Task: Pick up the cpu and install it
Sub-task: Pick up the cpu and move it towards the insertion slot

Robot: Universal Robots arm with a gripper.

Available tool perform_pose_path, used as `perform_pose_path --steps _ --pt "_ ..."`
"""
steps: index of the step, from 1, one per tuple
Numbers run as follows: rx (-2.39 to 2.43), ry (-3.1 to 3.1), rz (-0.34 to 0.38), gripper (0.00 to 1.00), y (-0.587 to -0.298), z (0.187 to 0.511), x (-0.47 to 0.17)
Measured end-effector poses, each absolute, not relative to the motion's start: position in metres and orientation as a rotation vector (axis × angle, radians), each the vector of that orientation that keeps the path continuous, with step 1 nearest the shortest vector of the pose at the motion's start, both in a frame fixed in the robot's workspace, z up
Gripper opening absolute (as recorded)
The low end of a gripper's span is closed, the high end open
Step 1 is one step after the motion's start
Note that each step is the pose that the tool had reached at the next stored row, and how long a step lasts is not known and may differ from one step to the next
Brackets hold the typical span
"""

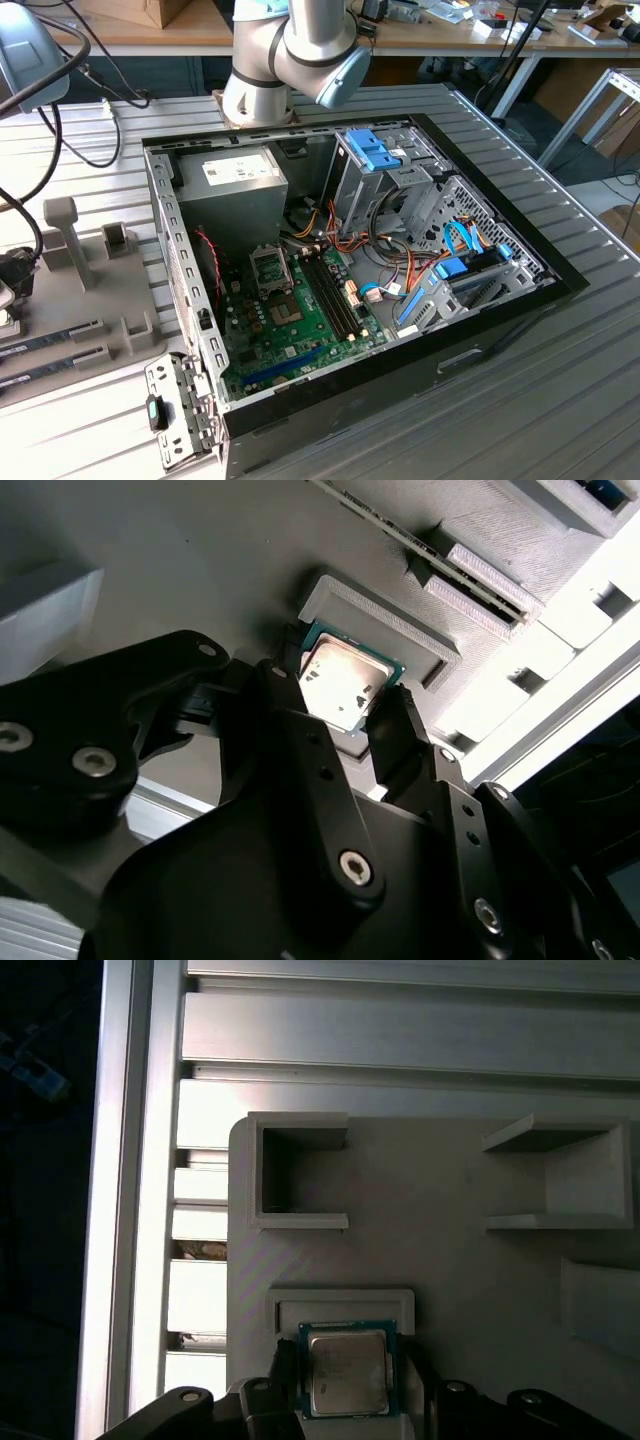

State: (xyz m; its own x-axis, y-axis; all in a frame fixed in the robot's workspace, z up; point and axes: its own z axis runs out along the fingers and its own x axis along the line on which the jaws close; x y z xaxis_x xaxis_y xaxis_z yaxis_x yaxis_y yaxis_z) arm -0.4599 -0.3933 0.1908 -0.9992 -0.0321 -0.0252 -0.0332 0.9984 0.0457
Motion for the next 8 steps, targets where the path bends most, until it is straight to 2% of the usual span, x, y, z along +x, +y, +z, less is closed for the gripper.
perform_pose_path --steps 1,8 --pt "-0.051 3.116 0.072 0.47 -0.3933 0.1908 -0.4599" --pt "-0.051 3.116 0.072 0.47 -0.3933 0.1908 -0.46"
